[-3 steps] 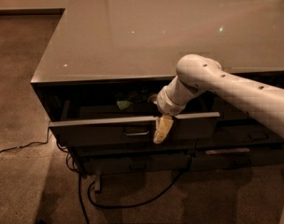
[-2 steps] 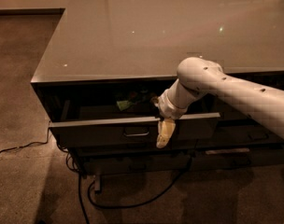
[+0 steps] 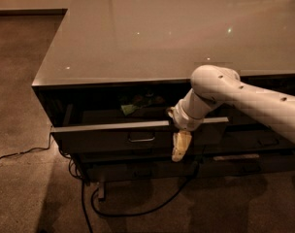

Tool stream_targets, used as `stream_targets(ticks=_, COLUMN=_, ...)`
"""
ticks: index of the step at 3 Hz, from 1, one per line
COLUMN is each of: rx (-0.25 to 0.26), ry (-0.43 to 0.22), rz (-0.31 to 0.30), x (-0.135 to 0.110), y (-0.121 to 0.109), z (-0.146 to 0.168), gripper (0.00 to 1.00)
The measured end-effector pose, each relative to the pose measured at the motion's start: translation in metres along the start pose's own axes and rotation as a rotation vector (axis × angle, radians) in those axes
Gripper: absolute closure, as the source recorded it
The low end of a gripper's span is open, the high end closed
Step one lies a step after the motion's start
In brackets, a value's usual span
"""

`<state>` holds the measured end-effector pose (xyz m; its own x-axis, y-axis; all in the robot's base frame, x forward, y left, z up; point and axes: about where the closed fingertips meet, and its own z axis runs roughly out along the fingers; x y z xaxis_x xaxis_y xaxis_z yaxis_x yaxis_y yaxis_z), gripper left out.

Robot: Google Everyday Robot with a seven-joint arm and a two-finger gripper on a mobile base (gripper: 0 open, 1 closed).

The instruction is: Open top drawer

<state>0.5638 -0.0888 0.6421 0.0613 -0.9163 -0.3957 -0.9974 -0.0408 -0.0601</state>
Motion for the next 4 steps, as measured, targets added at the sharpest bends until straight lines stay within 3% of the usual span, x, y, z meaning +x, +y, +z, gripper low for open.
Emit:
stream_targets(ticks=2, rx=0.024, ry=0.114, rz=0.066, x=0.039, y=0.033, z=-0.025, gripper=0.42)
stream_targets(ticks=4, rx=0.038, ry=0.193, rz=0.121, x=0.053, y=0.069, z=-0.047, gripper=0.88)
